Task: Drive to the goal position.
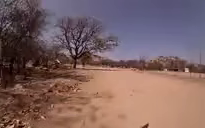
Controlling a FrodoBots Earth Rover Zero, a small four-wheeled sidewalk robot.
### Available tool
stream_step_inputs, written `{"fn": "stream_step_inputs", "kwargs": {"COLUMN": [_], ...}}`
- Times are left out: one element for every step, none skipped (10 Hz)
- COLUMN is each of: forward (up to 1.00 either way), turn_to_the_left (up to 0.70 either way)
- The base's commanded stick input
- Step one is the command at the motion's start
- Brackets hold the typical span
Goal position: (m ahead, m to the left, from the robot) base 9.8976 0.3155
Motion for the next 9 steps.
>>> {"fn": "stream_step_inputs", "kwargs": {"forward": [1.00,1.00,1.00,1.00,1.00,1.00,1.00,1.00,1.00], "turn_to_the_left": [0.00,0.00,0.00,0.00,0.00,0.00,0.00,0.00,0.00]}}
